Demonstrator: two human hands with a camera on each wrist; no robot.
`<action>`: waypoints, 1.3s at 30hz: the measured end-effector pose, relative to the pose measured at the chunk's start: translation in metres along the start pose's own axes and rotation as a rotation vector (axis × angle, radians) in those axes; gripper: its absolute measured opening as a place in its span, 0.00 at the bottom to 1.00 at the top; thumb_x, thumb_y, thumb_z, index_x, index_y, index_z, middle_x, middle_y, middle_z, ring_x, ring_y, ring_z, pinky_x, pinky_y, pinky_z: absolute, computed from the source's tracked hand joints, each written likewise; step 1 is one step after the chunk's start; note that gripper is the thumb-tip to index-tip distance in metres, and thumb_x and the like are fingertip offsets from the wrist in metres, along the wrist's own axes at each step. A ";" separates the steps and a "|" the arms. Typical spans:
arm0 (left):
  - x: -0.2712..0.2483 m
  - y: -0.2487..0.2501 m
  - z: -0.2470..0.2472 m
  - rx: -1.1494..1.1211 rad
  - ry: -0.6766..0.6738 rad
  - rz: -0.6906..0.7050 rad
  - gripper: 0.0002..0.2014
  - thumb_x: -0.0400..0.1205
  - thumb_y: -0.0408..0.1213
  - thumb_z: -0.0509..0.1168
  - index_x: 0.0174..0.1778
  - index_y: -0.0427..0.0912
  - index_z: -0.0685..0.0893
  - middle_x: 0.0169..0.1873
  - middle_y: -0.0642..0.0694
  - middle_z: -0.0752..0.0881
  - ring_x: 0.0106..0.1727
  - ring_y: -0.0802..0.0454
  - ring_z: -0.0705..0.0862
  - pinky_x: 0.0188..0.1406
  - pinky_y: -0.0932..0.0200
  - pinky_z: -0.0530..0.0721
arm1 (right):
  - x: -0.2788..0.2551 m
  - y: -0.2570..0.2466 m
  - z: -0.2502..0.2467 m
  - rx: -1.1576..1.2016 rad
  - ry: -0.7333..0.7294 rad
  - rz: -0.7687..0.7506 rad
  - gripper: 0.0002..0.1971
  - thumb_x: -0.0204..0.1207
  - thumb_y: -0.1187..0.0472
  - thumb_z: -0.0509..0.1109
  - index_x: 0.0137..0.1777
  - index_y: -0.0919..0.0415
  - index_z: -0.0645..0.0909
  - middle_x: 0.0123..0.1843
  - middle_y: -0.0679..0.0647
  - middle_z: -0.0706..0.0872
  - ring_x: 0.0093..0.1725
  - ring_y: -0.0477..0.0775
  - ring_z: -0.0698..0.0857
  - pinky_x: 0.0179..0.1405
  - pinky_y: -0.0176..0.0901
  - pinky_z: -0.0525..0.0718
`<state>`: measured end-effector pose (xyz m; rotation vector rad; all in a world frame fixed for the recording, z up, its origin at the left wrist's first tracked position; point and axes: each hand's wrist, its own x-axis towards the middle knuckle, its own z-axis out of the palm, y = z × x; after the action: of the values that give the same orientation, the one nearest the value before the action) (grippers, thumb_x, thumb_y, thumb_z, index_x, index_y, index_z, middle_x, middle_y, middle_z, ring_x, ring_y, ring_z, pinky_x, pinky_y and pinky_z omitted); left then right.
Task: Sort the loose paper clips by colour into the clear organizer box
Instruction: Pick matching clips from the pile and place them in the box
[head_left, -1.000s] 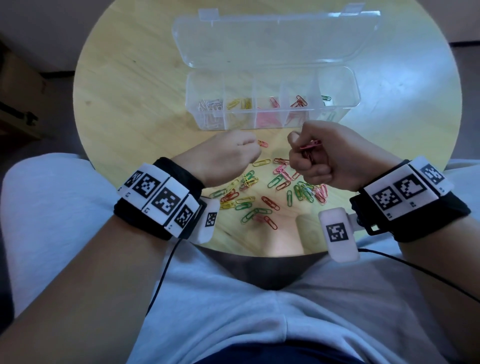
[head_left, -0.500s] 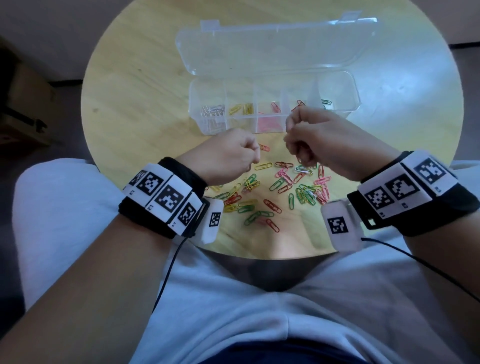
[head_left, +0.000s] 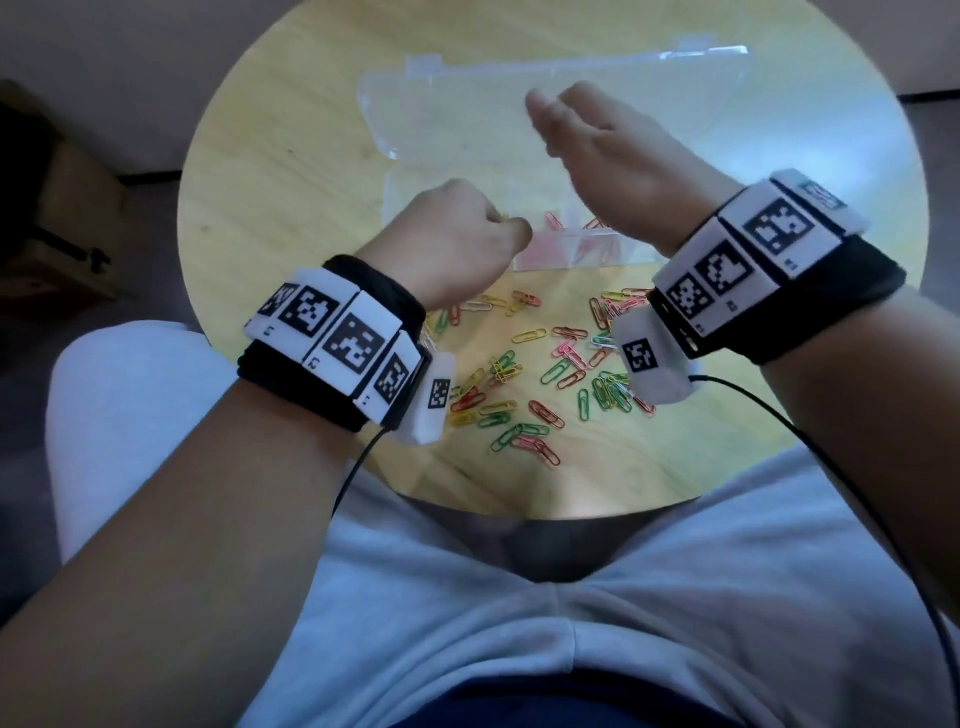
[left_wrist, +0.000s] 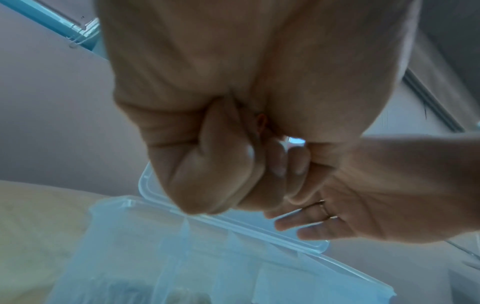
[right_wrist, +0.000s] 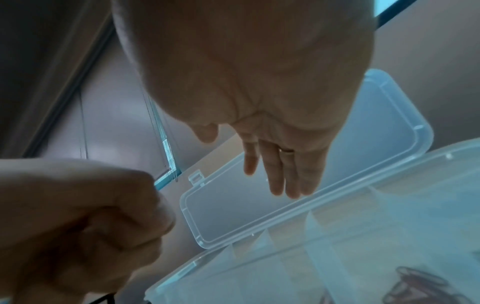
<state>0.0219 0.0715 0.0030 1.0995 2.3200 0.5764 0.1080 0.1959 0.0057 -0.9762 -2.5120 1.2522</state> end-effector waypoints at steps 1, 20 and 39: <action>0.002 0.001 -0.003 0.014 0.014 0.007 0.22 0.79 0.41 0.59 0.20 0.44 0.61 0.17 0.48 0.62 0.13 0.52 0.60 0.15 0.57 0.57 | -0.005 0.004 -0.003 0.037 0.059 -0.017 0.25 0.85 0.40 0.51 0.64 0.59 0.76 0.58 0.55 0.85 0.46 0.47 0.81 0.48 0.46 0.78; 0.024 0.018 0.023 0.076 0.069 0.183 0.15 0.84 0.44 0.59 0.63 0.47 0.82 0.61 0.49 0.84 0.61 0.52 0.79 0.59 0.60 0.73 | -0.063 0.078 -0.007 0.253 0.067 0.108 0.21 0.85 0.39 0.54 0.53 0.54 0.82 0.48 0.54 0.89 0.43 0.55 0.89 0.44 0.45 0.82; -0.025 -0.049 0.030 0.230 -0.181 -0.027 0.04 0.72 0.45 0.72 0.36 0.55 0.82 0.34 0.58 0.83 0.41 0.52 0.83 0.39 0.56 0.78 | -0.072 0.057 0.037 -0.301 -0.480 0.042 0.04 0.66 0.54 0.83 0.39 0.48 0.91 0.29 0.40 0.86 0.33 0.31 0.81 0.29 0.22 0.75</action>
<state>0.0246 0.0278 -0.0420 1.1688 2.2780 0.1933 0.1760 0.1519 -0.0515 -0.8695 -3.1379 1.2674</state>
